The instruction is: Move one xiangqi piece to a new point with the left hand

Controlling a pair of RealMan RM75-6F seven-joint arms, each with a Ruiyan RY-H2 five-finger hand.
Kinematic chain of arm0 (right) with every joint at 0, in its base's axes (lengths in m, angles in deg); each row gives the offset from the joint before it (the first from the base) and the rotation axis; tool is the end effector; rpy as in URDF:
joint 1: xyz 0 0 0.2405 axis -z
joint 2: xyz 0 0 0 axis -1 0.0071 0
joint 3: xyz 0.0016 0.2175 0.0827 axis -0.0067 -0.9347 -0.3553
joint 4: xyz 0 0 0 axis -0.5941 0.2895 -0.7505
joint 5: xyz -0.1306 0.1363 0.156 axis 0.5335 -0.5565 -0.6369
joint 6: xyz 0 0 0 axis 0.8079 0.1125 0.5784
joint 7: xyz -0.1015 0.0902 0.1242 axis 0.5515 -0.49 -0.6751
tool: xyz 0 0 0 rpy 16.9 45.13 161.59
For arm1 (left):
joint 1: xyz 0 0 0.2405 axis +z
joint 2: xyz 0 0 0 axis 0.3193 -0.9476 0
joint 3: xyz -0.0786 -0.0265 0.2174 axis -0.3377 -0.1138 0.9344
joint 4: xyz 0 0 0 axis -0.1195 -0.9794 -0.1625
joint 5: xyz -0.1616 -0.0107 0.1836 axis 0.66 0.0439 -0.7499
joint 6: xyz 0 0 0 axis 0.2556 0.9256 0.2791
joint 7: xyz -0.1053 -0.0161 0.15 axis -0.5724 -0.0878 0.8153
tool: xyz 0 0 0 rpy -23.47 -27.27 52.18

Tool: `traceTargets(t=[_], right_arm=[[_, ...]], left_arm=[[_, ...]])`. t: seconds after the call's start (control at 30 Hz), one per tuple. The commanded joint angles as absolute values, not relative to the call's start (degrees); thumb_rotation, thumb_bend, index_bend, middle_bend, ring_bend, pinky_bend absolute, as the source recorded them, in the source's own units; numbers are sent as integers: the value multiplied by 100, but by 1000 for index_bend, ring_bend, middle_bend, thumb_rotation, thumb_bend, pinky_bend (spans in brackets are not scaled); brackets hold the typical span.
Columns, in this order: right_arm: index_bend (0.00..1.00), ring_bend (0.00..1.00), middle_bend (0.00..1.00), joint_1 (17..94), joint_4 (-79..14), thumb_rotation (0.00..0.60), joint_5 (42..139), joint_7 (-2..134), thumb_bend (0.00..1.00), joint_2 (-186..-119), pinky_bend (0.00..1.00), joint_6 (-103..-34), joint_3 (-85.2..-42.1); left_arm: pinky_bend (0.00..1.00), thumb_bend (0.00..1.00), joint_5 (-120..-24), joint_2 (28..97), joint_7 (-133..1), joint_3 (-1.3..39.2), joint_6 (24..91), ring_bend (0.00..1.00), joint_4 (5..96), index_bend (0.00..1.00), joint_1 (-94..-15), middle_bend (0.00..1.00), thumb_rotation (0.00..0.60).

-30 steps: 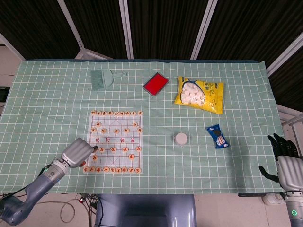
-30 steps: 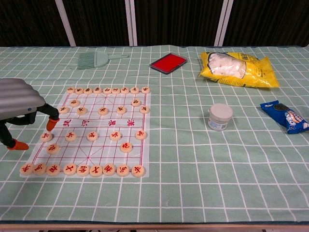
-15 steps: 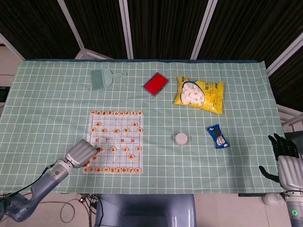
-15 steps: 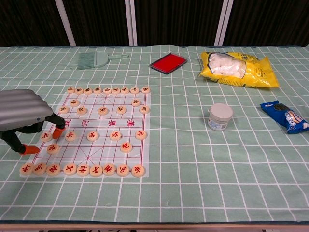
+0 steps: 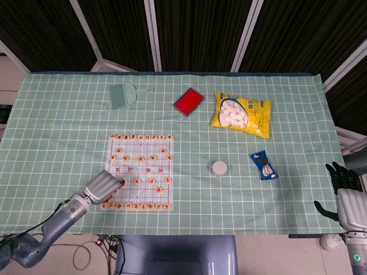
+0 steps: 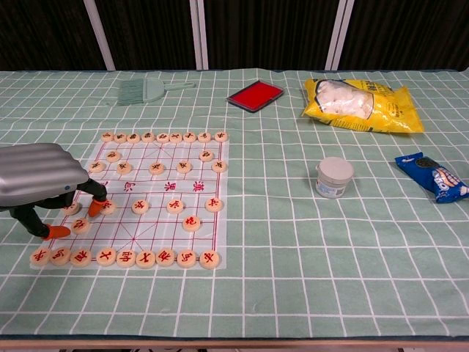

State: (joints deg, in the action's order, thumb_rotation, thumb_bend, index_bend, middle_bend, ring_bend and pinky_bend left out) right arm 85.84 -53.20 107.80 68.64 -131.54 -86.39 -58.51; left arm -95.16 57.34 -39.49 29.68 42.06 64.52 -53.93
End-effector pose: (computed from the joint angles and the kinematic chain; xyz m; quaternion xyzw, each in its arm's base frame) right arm -0.3180 -0.2241 0.1257 0.5589 -0.4246 0.3638 0.6123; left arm -0.2069 0.2954 -0.0668 -0.8836 -0.2067 -0.2043 0.3671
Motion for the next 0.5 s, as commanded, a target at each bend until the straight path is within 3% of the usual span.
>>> traceTargets(t=[0.03, 0.5], right_arm=[[0, 0, 0, 8585, -5324, 600, 10774, 6857, 274, -13150, 0, -8633, -5851], [0, 0, 0, 8584, -5339, 600, 10756, 6844, 273, -13147, 0, -8624, -5857]], left_arm=[[999, 253, -9502, 5751, -3963, 2976, 4215, 1000, 6419, 461, -5397, 1000, 600], [999, 253, -9389, 5848, -4029, 3002, 4225, 1000, 6332, 475, -5415, 1000, 600]])
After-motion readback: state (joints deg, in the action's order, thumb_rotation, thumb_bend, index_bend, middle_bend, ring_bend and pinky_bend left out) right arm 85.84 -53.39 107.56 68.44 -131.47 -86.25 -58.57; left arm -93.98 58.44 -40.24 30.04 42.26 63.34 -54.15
